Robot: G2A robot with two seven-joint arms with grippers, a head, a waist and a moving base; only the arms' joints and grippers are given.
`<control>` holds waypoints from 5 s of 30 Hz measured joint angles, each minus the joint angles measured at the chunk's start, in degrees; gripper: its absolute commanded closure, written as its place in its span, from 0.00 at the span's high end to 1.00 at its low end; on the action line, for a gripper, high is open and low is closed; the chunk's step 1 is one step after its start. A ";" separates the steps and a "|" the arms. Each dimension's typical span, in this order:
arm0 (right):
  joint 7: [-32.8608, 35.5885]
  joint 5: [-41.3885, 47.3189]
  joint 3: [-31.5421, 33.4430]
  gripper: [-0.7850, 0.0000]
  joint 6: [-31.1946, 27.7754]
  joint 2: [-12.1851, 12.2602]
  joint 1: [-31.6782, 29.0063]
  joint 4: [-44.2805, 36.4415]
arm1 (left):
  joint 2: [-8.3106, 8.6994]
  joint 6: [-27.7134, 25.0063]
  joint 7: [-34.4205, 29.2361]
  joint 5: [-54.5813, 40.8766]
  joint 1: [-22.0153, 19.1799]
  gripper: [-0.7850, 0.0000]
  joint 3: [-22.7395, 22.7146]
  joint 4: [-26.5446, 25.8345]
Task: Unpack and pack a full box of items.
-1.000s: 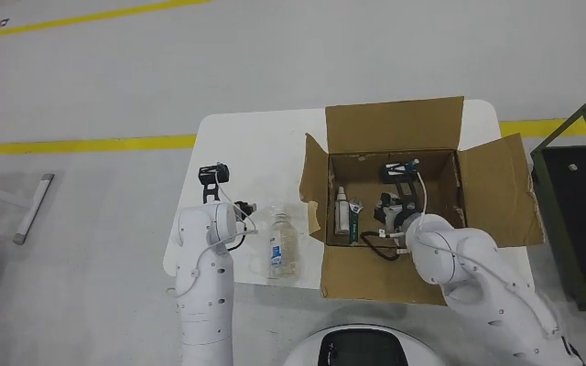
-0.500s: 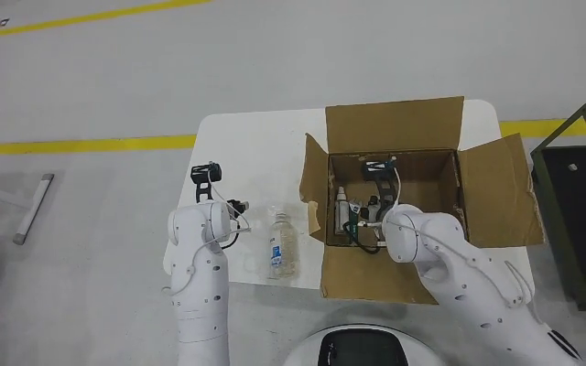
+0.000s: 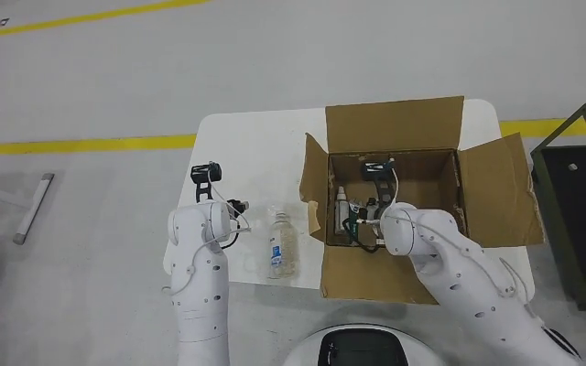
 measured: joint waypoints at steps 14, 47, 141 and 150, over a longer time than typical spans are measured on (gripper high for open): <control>-3.41 6.69 -3.82 0.32 2.09 -2.85 5.43 9.71 | 0.00 0.00 0.00 0.00 0.00 1.00 0.00 0.00; -9.18 7.64 -6.92 0.45 4.92 -6.26 7.21 17.56 | 0.00 0.00 0.00 0.00 0.00 1.00 0.00 0.00; 15.25 -13.55 9.50 0.47 -11.85 -7.56 2.36 14.97 | 0.00 0.00 0.00 0.00 0.00 1.00 0.00 0.00; 15.38 -14.08 10.06 0.00 -11.97 -8.12 2.45 15.50 | 0.00 0.00 0.00 0.00 0.00 1.00 0.00 0.00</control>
